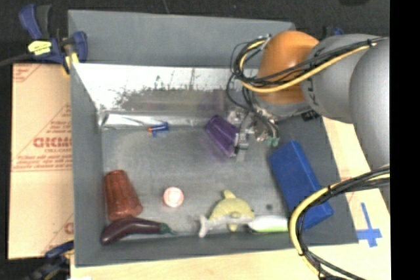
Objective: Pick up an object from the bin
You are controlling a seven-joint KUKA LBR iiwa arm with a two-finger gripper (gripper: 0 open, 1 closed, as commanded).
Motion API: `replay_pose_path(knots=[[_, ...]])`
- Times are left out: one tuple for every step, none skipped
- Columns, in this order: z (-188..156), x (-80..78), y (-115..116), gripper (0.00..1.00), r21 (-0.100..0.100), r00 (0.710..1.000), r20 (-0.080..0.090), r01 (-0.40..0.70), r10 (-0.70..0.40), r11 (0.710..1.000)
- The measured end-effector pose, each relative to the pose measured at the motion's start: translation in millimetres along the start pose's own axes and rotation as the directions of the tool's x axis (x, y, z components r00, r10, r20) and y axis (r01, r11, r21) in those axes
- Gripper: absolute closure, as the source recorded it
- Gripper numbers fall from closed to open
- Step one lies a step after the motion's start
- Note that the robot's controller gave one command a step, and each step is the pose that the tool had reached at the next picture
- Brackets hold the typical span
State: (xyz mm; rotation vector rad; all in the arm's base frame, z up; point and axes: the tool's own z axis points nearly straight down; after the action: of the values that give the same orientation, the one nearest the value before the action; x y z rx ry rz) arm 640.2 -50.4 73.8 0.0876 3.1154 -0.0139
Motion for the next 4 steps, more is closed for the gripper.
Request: replay_pose_path(knots=[[-62,0.7,1,1.00,0.000,1.000,-0.009,0.008,-0.008,1.000],[-136,-2.6,-4,1.00,0.002,1.000,-0.005,0.018,-0.018,1.000],[-73,-5.9,0,1.00,0.002,0.996,-0.001,0.092,-0.092,0.996],[-99,-3.3,1,1.00,0.000,0.995,-0.008,0.100,-0.100,0.995]])
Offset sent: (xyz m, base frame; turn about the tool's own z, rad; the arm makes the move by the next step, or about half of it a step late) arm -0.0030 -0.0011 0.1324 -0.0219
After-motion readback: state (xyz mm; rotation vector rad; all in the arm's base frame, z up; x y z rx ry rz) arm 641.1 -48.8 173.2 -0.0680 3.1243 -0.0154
